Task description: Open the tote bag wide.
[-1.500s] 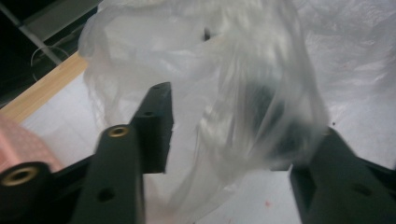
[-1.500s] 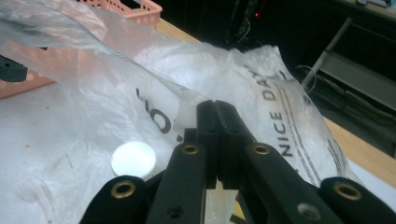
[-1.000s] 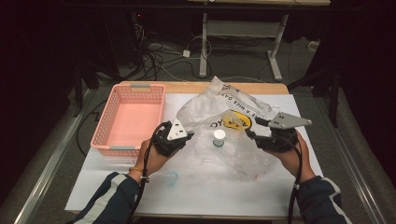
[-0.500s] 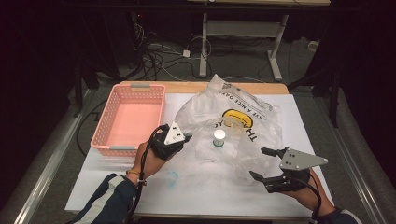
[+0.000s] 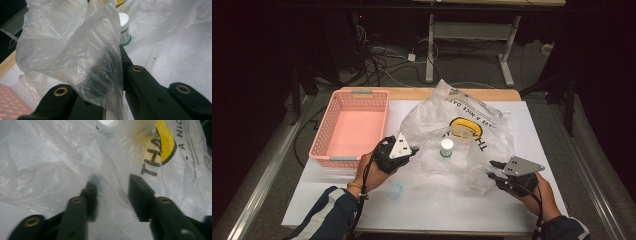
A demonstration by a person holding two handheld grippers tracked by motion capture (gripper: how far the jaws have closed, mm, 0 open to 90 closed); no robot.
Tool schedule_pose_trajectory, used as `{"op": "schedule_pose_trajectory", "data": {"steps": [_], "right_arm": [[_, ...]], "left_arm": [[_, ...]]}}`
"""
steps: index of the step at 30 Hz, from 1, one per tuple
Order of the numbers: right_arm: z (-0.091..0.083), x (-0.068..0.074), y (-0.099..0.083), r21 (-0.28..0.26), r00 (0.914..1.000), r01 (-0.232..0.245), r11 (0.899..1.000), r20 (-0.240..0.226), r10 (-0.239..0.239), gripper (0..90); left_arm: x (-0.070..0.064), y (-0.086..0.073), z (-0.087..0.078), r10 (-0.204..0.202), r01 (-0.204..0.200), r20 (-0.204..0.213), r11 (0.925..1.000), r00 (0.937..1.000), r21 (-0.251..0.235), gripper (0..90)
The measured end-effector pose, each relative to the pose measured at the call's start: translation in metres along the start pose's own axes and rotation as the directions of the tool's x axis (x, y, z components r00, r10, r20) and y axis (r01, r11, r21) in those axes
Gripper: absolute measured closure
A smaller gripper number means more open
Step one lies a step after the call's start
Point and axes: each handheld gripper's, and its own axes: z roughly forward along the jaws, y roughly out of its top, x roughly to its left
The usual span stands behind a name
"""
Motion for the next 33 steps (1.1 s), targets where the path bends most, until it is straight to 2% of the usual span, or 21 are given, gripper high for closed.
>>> {"op": "schedule_pose_trajectory", "data": {"steps": [3, 5, 8, 9, 15, 18, 24, 27, 29, 31, 33], "right_arm": [[-0.003, -0.004, 0.003, -0.031, 1.0, -0.007, 1.0, 0.001, 0.007, 89.6], [-0.011, -0.005, 0.009, -0.07, 0.9999, -0.015, 0.997, 0.006, 0.015, 90.0], [-0.024, -0.005, 0.019, -0.129, 0.9996, -0.001, 0.992, 0.028, 0.004, 90.0], [-0.029, -0.006, 0.023, -0.152, 0.9997, -0.001, 0.988, 0.024, 0.005, 90.0], [-0.052, -0.011, 0.04, -0.246, 0.9976, 0.015, 0.969, 0.069, 0.003, 90.0], [-0.059, -0.018, 0.047, -0.276, 0.995, 0.02, 0.961, 0.1, 0.008, 90.0], [-0.078, -0.038, 0.066, -0.355, 0.9857, 0.013, 0.935, 0.162, 0.048, 90.0], [-0.085, -0.05, 0.074, -0.398, 0.9798, 0.001, 0.917, 0.184, 0.079, 90.0], [-0.086, -0.056, 0.078, -0.418, 0.9786, -0.027, 0.908, 0.174, 0.11, 90.0], [-0.082, -0.06, 0.081, -0.415, 0.9751, -0.024, 0.91, 0.191, 0.113, 90.0], [-0.073, -0.063, 0.083, -0.399, 0.9753, -0.039, 0.916, 0.184, 0.122, 90.0]], "left_arm": [[0.0, 0.004, -0.008, -0.001, 0.001, -0.005, 0.9994, 1.0, -0.035, 87.3], [-0.001, 0.007, -0.016, 0.001, -0.001, -0.012, 0.9983, 0.9999, -0.059, 87.3], [-0.002, 0.011, -0.027, 0.001, -0.002, -0.017, 0.9958, 0.9998, -0.092, 87.3], [-0.002, 0.012, -0.031, 0.002, -0.005, -0.022, 0.9947, 0.9997, -0.102, 87.3], [0.003, 0.019, -0.054, 0.005, -0.015, -0.064, 0.9886, 0.9979, -0.15, 87.3], [0.009, 0.021, -0.063, -0.004, -0.011, -0.087, 0.9855, 0.9962, -0.169, 87.3], [0.022, 0.029, -0.081, -0.024, 0.001, -0.105, 0.9773, 0.9942, -0.212, 87.3], [0.025, 0.033, -0.084, -0.024, -0.001, -0.111, 0.9752, 0.9935, -0.222, 87.3], [0.027, 0.035, -0.081, -0.029, 0.003, -0.111, 0.9746, 0.9934, -0.224, 87.3], [0.028, 0.035, -0.076, -0.038, 0.015, -0.098, 0.9741, 0.9944, -0.226, 87.3], [0.028, 0.036, -0.067, -0.04, 0.018, -0.096, 0.975, 0.9946, -0.221, 87.3]]}}
